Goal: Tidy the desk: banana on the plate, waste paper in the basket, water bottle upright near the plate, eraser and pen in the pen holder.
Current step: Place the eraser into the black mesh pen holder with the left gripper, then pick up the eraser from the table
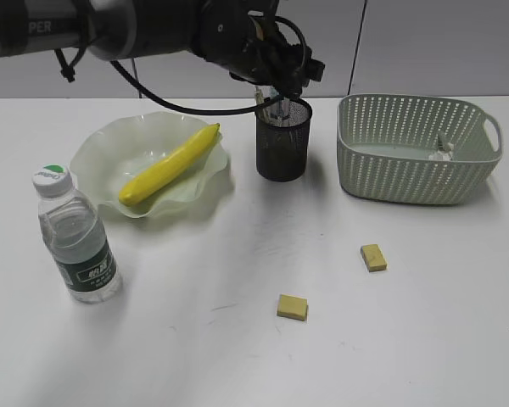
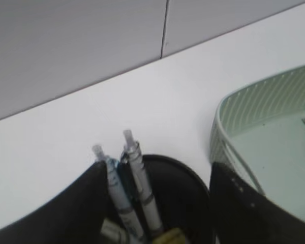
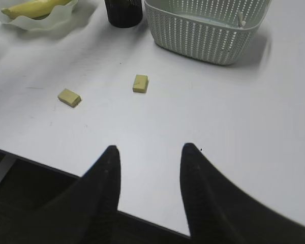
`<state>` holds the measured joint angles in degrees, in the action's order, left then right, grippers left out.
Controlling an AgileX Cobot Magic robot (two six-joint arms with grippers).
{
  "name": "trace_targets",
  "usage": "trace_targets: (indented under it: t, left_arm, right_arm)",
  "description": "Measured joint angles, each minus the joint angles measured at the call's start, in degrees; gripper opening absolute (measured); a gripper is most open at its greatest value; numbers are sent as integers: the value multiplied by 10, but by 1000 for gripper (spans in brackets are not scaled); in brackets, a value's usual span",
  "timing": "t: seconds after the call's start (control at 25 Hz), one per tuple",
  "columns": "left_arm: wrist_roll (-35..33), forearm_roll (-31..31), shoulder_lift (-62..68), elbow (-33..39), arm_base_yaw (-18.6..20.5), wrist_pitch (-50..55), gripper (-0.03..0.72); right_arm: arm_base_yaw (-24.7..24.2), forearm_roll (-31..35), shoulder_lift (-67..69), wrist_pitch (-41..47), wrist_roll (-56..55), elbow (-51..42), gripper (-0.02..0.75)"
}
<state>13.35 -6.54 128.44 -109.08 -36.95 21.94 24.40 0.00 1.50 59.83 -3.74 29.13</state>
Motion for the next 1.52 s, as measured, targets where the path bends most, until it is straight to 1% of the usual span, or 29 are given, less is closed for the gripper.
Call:
trace_targets:
  t: [0.08, 0.24, 0.36, 0.44, 0.56, 0.72, 0.8, 0.84, 0.92, 0.96, 1.04, 1.2, 1.32, 1.52]
  left_arm:
    - [0, 0, -13, 1, 1, 35, 452]
    - [-1, -7, -75, 1, 0, 85, 365]
    - [-5, -37, -140, 5, 0, 135, 339]
    - [-8, -66, -202, 34, 0, 153, 335]
    - [-11, -94, -323, 143, 0, 153, 335]
    - [-12, -96, -540, 356, 0, 143, 345]
    - [-13, -100, -654, 461, 0, 155, 381]
    - [-13, -100, -716, 505, 0, 171, 413]
    - [-13, -93, -852, 569, 0, 219, 477]
    - [-13, -84, -901, 594, 0, 242, 506]
    - [-13, -71, -1004, 629, 0, 302, 537]
    - [-13, -44, -1160, 681, 0, 387, 545]
    - [-13, -26, -1231, 717, 0, 401, 536]
    - [-13, -11, -1273, 765, 0, 398, 530]
  right_arm:
    - [0, 0, 0, 0, 0, 0, 320]
    - [0, 0, 0, 0, 0, 0, 320]
    - [0, 0, 0, 0, 0, 0, 319]
    - [0, 0, 0, 0, 0, 0, 319]
    - [0, 0, 0, 0, 0, 0, 319]
    - [0, 0, 0, 0, 0, 0, 319]
    - [0, 0, 0, 0, 0, 0, 319]
    - [0, 0, 0, 0, 0, 0, 319]
    - [0, 0, 0, 0, 0, 0, 319]
    - [0, 0, 0, 0, 0, 0, 319]
    - [0, 0, 0, 0, 0, 0, 319]
    - [0, 0, 0, 0, 0, 0, 319]
    - [0, 0, 0, 0, 0, 0, 319]
    - [0, 0, 0, -1, 0, 0, 319]
